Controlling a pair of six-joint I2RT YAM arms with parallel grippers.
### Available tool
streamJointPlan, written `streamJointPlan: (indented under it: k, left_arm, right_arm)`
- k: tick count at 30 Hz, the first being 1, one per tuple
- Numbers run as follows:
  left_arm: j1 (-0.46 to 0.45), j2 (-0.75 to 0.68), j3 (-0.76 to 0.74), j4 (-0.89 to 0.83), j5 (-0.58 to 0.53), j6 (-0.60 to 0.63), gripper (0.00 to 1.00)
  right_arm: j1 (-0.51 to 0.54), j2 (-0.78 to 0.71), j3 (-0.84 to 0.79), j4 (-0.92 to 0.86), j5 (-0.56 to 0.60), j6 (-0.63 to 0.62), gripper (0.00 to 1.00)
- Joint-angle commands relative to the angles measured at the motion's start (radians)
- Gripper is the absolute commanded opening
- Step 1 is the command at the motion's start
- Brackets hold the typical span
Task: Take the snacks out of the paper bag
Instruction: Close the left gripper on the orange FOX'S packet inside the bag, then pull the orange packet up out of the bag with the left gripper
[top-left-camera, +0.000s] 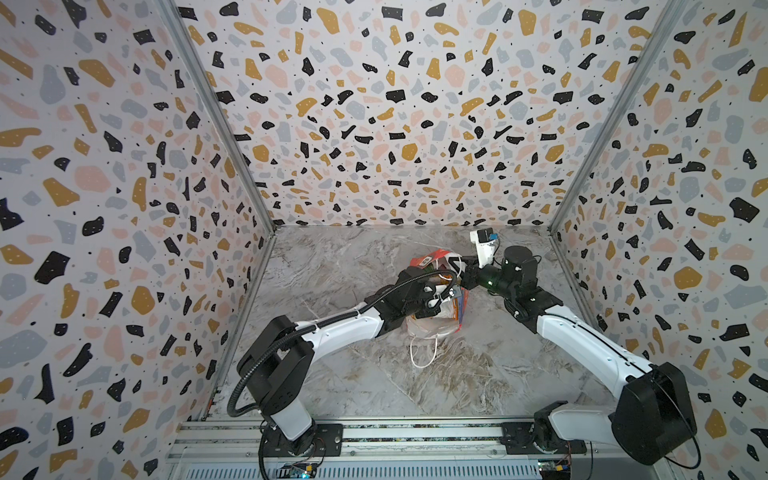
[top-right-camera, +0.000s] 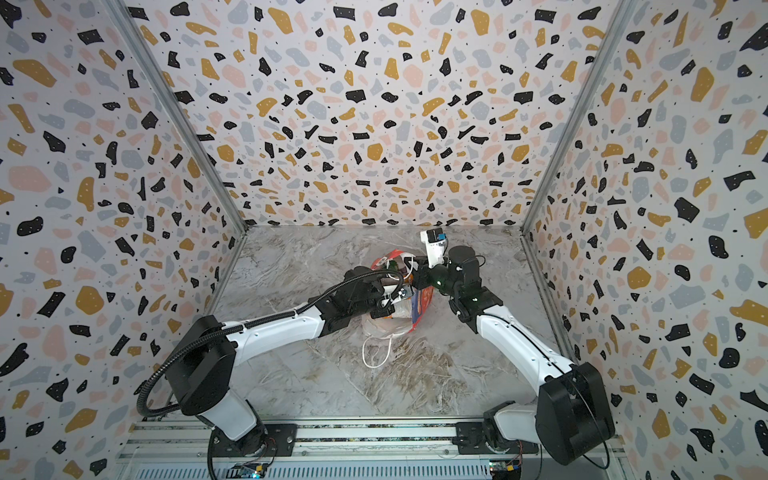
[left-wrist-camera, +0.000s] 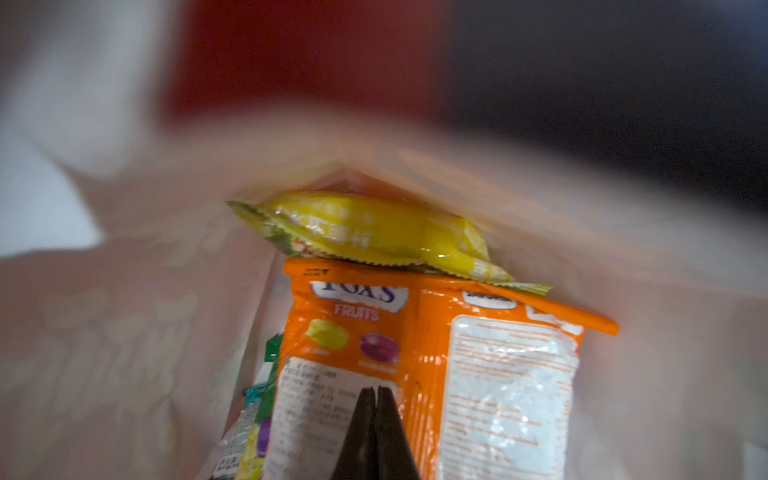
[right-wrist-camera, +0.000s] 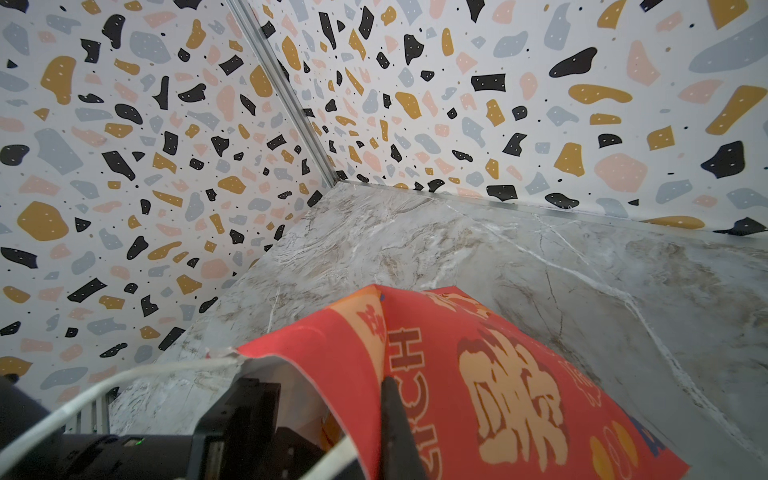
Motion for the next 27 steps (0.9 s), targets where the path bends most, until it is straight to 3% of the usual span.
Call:
streamJointPlan:
  k: [1,2,4,5,10,16,22,27]
  left_arm:
    - [0.012,-0.026,0.021,0.138,-0.044,-0.029,0.26]
    - [0.012,-0.022,0.028,0.133,-0.042,-0.027,0.30]
    - [0.012,-0.019,0.044,0.121,-0.037,-0.024,0.52]
    - [0.012,-0.020,0.044,0.121,-0.033,-0.023,0.58]
    - [0.012,0.003,0.055,0.127,-0.016,0.022,0.73]
    - [0.011,0.099,0.172,-0.042,0.031,0.080,0.76]
    - [0.011,0.173,0.221,-0.117,0.108,0.120,0.78]
    - [0.012,0.256,0.282,-0.175,0.106,0.119,0.81]
  right_arm:
    - [0.012,-0.054,0.013,0.075,-0.031,-0.012,0.00]
    - [0.011,-0.054,0.011,0.078,-0.033,-0.011,0.00]
    - [0.010,-0.051,0.017,0.076,-0.036,-0.012,0.00]
    - [0.010,-0.052,0.020,0.071,-0.036,-0.015,0.00]
    - [0.010,-0.062,0.008,0.078,-0.036,-0.014,0.00]
    - [0.011,-0.067,0.008,0.080,-0.039,-0.014,0.00]
    - [0.011,-0.061,0.008,0.088,-0.047,-0.012,0.00]
    - [0.011,-0.060,0.000,0.103,-0.062,-0.005,0.00]
